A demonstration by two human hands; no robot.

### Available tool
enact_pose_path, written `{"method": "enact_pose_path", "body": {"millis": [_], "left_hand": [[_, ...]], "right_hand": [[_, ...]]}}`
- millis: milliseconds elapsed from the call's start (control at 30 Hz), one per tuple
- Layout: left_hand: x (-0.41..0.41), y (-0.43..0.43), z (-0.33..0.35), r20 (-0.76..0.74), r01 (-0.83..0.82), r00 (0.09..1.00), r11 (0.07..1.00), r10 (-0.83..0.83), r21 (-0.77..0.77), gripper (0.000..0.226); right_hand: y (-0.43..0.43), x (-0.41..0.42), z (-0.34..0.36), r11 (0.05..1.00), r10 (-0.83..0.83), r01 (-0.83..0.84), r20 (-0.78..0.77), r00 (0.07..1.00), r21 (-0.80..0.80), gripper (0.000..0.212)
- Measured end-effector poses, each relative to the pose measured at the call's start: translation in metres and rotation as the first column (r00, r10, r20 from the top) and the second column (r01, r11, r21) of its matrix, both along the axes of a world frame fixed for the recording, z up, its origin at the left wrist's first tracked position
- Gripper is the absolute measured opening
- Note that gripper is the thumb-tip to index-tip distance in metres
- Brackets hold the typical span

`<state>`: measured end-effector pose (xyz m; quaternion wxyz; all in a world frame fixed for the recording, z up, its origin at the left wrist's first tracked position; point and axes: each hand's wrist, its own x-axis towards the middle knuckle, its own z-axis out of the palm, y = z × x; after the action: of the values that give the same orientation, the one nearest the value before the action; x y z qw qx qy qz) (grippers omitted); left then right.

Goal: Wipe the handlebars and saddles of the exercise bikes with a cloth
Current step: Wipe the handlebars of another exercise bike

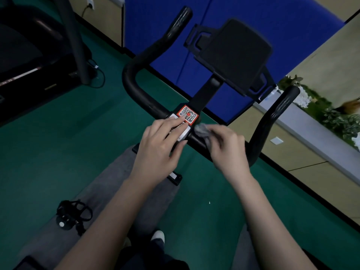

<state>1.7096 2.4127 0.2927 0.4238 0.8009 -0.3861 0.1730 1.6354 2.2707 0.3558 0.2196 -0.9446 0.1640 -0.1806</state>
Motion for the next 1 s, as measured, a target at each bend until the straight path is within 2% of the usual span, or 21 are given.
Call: {"method": "enact_pose_path", "body": {"millis": [67,167,233,333,433,533,600,767,833,900,1000], "left_hand": [[0.000,0.000,0.000,0.002,-0.001,1.000,1.000,0.001,-0.001,0.033],[0.000,-0.001,-0.002,0.006,0.002,1.000,1.000,-0.002,-0.011,0.033],[0.000,-0.001,-0.003,0.002,-0.003,1.000,1.000,0.003,-0.020,0.033],[-0.001,-0.003,-0.004,-0.016,-0.013,1.000,0.999,0.013,-0.033,0.033],[-0.002,-0.003,-0.005,-0.026,-0.012,1.000,0.999,0.011,-0.041,0.033],[-0.001,-0.003,-0.005,-0.012,-0.010,1.000,0.999,0.009,-0.034,0.035],[-0.002,-0.003,-0.005,-0.011,-0.017,1.000,0.999,0.016,-0.033,0.034],[-0.004,-0.005,-0.006,-0.030,-0.033,0.999,0.999,0.032,-0.033,0.034],[-0.003,-0.004,-0.006,-0.023,-0.032,0.999,0.999,0.031,-0.016,0.034],[-0.002,-0.004,-0.006,-0.015,-0.029,0.999,1.000,0.029,-0.002,0.034],[-0.002,-0.003,-0.007,-0.016,-0.019,1.000,1.000,0.019,0.004,0.035]], "right_hand": [[-0.006,0.015,0.007,0.991,0.006,0.010,-0.112,0.994,0.136,0.029],[-0.027,0.012,0.017,0.988,0.092,-0.053,-0.274,0.957,0.147,0.025],[-0.041,0.006,0.023,0.970,0.151,-0.071,-0.349,0.925,0.231,0.025],[-0.045,0.014,0.019,0.931,0.189,-0.059,-0.336,0.923,0.360,0.023],[-0.039,0.026,0.014,0.907,0.192,-0.050,-0.304,0.933,0.419,0.018],[-0.049,0.015,0.016,0.939,0.225,-0.102,-0.362,0.905,0.328,0.007],[-0.057,0.003,0.018,0.960,0.215,-0.119,-0.396,0.893,0.252,0.009],[-0.049,0.023,0.014,0.971,0.183,-0.096,-0.422,0.888,0.220,0.011],[-0.047,0.040,0.013,0.937,0.233,-0.063,-0.481,0.845,0.343,0.011],[-0.052,0.046,0.016,0.856,0.327,-0.010,-0.525,0.786,0.517,0.017],[-0.063,0.040,0.020,0.825,0.383,0.032,-0.600,0.703,0.565,0.026]]}}
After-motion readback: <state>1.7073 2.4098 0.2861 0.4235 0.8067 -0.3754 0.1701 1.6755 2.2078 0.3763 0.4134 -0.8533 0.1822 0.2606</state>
